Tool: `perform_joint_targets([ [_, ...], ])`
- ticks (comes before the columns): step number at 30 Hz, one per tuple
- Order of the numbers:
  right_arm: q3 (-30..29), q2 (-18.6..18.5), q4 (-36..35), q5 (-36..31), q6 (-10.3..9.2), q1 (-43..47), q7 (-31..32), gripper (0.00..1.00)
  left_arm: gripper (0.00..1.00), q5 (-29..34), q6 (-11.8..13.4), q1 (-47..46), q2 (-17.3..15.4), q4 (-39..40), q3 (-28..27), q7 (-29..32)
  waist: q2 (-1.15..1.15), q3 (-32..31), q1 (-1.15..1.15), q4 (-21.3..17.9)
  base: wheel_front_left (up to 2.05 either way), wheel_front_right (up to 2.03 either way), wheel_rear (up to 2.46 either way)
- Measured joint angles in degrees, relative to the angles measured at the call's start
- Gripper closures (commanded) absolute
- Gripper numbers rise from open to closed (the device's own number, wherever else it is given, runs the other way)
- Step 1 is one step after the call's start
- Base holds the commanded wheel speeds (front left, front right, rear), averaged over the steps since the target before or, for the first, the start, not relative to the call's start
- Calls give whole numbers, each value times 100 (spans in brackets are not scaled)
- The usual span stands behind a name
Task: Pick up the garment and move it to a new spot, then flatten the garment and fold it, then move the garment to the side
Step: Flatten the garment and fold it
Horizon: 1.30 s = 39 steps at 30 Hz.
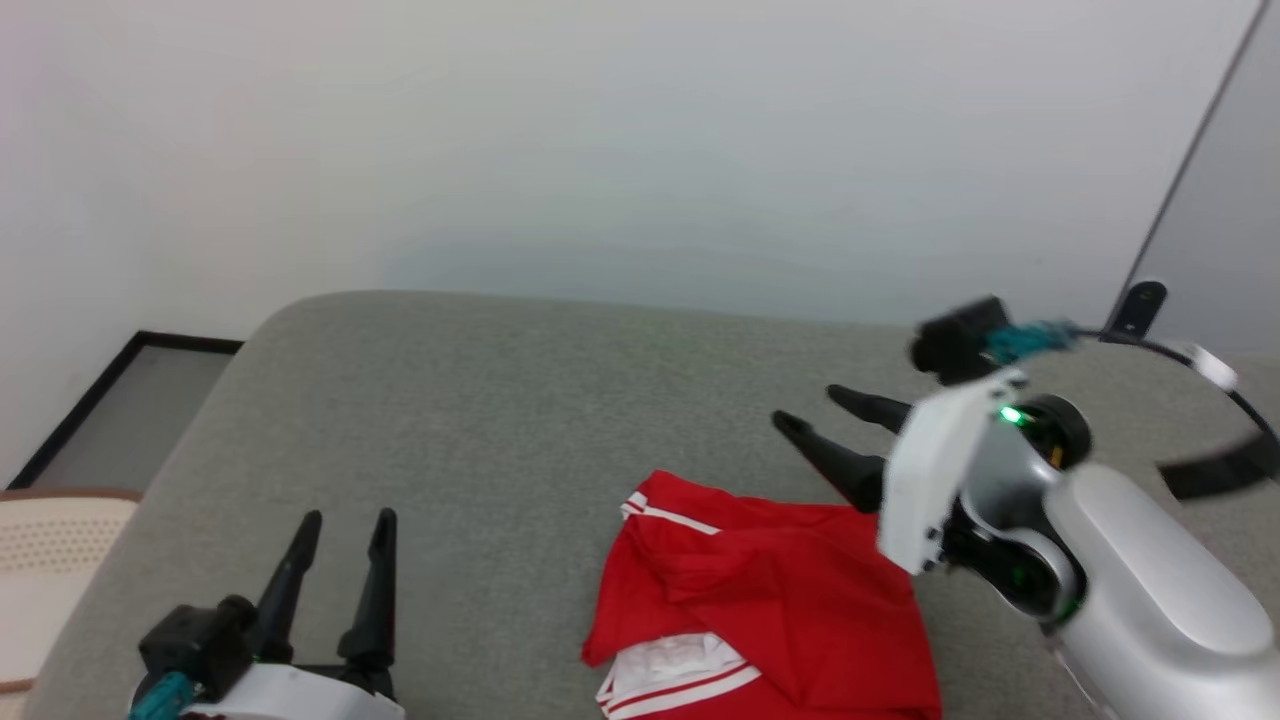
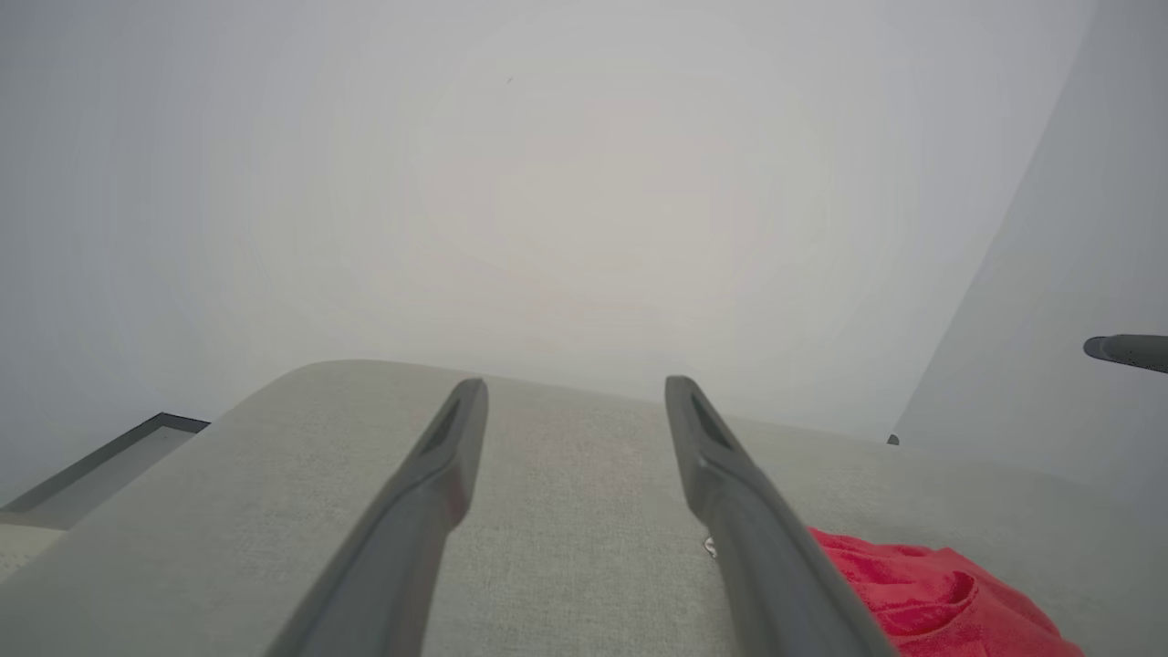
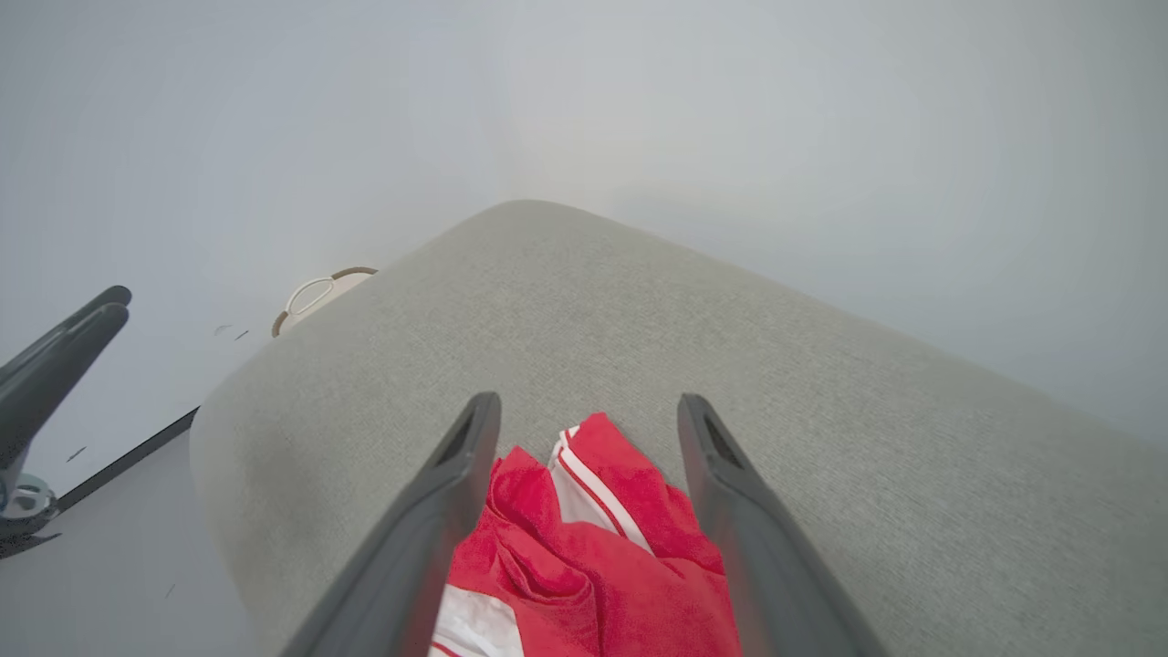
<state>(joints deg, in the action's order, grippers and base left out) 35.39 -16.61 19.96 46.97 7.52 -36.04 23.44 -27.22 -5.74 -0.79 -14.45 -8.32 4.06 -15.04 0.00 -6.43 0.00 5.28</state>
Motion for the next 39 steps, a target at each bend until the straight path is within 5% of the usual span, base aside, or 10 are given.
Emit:
perform_joint_targets([
  [7,-81,-678,-587,-56,0,743,-1295,0,0,54,1,2,142,-22,130,-1,0,44,0,-269,0,0,0],
  [17,-564,-1110,-522,-146,0,1769,-2852,0,0,176,-42,-4,283,-101,203,-2,0,60,0,-380,0,0,0],
  [24,-1032,-1034,-483,-378,1,2394,-3761,0,0,258,-78,37,397,-75,66,-2,0,43,0,-359,0,0,0],
  [39,-2679,-79,-1367,-1739,0,3846,-3844,0,0,881,-116,456,748,270,-450,-3,0,-35,0,-329,0,0,0],
])
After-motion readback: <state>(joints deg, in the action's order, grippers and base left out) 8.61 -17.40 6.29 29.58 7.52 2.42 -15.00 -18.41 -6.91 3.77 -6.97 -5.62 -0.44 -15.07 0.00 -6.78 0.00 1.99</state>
